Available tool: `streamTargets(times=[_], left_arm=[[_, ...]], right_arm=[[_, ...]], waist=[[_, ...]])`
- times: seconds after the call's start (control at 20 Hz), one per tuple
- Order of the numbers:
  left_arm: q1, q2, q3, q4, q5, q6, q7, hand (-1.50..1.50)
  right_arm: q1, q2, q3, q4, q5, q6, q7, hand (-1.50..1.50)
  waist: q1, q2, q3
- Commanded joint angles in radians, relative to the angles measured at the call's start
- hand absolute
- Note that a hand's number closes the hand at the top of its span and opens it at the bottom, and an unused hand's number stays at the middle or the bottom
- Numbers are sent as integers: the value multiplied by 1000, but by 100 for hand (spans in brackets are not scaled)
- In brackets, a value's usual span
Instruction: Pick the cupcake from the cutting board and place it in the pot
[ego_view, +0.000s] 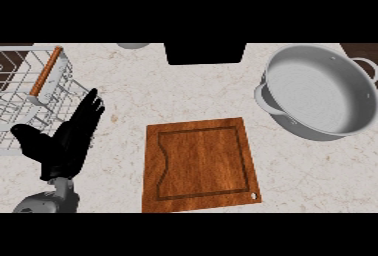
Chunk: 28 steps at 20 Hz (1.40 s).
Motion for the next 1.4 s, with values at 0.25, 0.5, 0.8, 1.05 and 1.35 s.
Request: streamTargets(times=[0.25, 0.5, 0.8, 1.05, 1.35], left_arm=[[-5, -23, -12, 52, -8, -18, -63, 0], [15, 20, 0, -82, 24, -42, 64, 0], [-72, -48, -37, 28, -45, 5, 21, 0], [-60, -33, -24, 12, -17, -36, 34, 0], [-123, -22, 23, 89, -4, -50, 13, 0]], right_arm=[[-32, -158, -295, -71, -223, 83, -216, 150], [-75, -164, -374, -112, -349, 177, -192, 150], [-294, -162, -218, -128, -371, 195, 100, 150], [-444, -145, -90, 4, -289, 142, 158, 150], [-583, -84, 45, 191, -190, 110, 112, 150]], waist=[[20, 0, -2], [37, 0, -1], [50, 5, -2], [57, 7, -2], [58, 10, -2]])
